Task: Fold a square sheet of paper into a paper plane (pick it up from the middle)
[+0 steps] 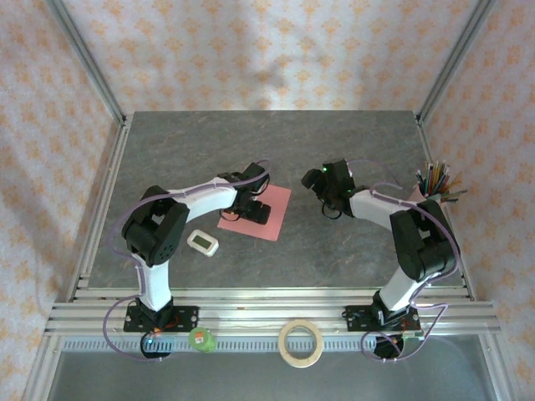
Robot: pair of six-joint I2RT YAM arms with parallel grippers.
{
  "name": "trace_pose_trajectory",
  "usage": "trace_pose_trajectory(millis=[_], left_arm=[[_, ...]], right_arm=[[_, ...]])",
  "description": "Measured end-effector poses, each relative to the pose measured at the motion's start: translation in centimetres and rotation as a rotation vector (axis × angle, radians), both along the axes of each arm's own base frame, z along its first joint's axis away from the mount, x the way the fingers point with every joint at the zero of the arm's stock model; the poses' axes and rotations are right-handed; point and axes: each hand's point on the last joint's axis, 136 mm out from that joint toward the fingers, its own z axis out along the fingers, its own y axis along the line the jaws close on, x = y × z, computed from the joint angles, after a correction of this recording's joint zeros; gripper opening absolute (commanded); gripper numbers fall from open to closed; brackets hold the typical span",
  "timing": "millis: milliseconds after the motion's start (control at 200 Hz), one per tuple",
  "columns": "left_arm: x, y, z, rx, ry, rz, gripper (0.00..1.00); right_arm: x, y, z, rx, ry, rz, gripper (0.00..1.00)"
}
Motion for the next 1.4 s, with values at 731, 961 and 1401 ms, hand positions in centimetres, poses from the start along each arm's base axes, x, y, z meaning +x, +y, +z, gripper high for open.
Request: trace_pose_trajectory(millis=[731, 961, 1401], left_arm=[[0.5, -0.3, 1.6, -0.101, -0.039, 0.028, 0.43], [2.5, -1.6, 9.6, -0.412, -0.195, 0.074, 0.34], [2.0, -4.5, 9.0, -0.820, -0.120, 0.228, 0.27]], right_arm=[[-0.1, 0.2, -0.4, 0.003, 0.011, 0.011, 0.84], [-0.1, 1.0, 0.4, 0.024, -0.008, 0.064, 0.80], [0.1, 5.1, 5.0, 0.232, -0.168, 0.235, 0.61]])
